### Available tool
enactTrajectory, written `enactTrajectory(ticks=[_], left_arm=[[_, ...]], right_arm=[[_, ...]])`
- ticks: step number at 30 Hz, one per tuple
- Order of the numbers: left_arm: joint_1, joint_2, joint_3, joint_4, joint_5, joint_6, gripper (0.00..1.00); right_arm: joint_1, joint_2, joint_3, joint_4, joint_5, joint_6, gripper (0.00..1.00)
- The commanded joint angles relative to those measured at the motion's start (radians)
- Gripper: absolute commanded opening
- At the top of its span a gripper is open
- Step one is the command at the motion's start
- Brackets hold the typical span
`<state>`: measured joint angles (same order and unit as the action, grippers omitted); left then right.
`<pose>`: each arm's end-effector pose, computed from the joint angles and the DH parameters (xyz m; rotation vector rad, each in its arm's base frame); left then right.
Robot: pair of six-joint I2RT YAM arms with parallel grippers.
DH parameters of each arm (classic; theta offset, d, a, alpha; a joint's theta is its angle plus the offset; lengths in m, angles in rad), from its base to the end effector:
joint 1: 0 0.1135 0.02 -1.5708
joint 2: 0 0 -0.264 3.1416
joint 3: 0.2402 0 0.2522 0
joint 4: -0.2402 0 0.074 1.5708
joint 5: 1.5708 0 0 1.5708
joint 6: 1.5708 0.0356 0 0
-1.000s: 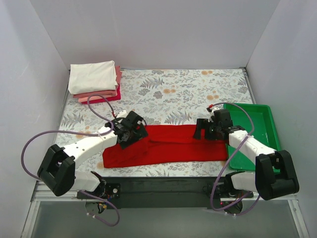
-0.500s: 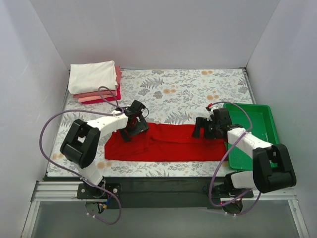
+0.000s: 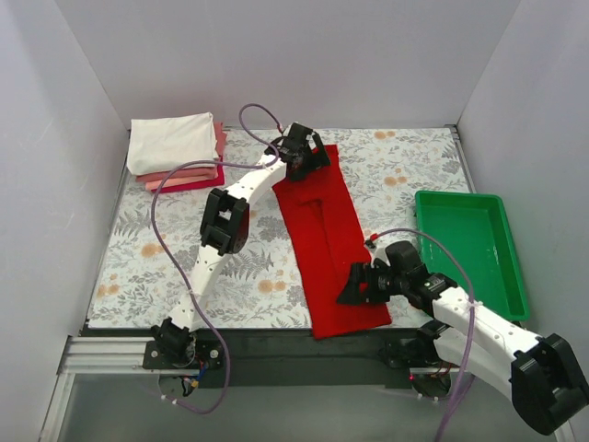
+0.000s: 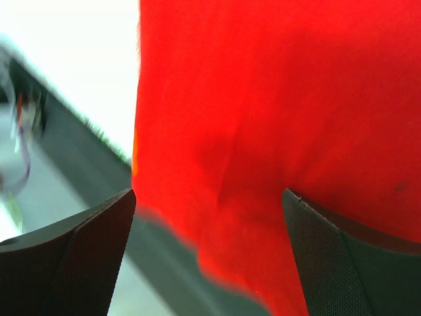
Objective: Fold and stack the t-shirts
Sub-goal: Fold the tshirt
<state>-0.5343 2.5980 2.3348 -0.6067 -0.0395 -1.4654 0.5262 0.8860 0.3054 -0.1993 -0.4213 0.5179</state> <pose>0.4902 -0.2884 0.1605 -1.1946 2.3357 -0.7789 0.1366 0.0962 0.1589 -0.2318 2.4814 0.9768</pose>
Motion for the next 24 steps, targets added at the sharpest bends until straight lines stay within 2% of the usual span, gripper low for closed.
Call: enactTrajectory(ticks=[1, 2, 4, 8, 10, 16, 20, 24], left_arm=[[0.002, 0.189, 0.060, -0.009, 0.208, 0.007, 0.97], [0.003, 0.180, 0.019, 0.106, 0.231, -0.004, 0.97], [0.003, 0.154, -0.077, 0.220, 0.271, -0.044, 0.97], [0.003, 0.209, -0.002, 0.333, 0.334, -0.064, 0.98], [0.004, 0.240, 0.033, 0.370, 0.320, -0.088, 0.98], [0.033, 0.283, 0.041, 0.525, 0.334, -0.177, 0.98], [0.045, 0.284, 0.049, 0.530, 0.284, -0.176, 0.98], [0.050, 0.223, 0.050, 0.519, 0.245, -0.144, 0.98]], right_arm=[[0.124, -0.033, -0.031, -0.084, -0.077, 0.064, 0.98], [0.145, -0.033, -0.028, -0.091, -0.097, 0.051, 0.98], [0.192, -0.029, -0.014, -0.094, -0.103, 0.039, 0.98], [0.224, 0.025, 0.009, -0.048, -0.076, 0.015, 0.98], [0.230, 0.050, 0.034, -0.017, -0.059, 0.010, 0.98], [0.236, 0.131, 0.118, 0.046, -0.007, -0.033, 0.98], [0.235, 0.186, 0.182, 0.057, 0.019, -0.062, 0.98], [0.235, 0.174, 0.248, 0.032, 0.071, -0.076, 0.98]])
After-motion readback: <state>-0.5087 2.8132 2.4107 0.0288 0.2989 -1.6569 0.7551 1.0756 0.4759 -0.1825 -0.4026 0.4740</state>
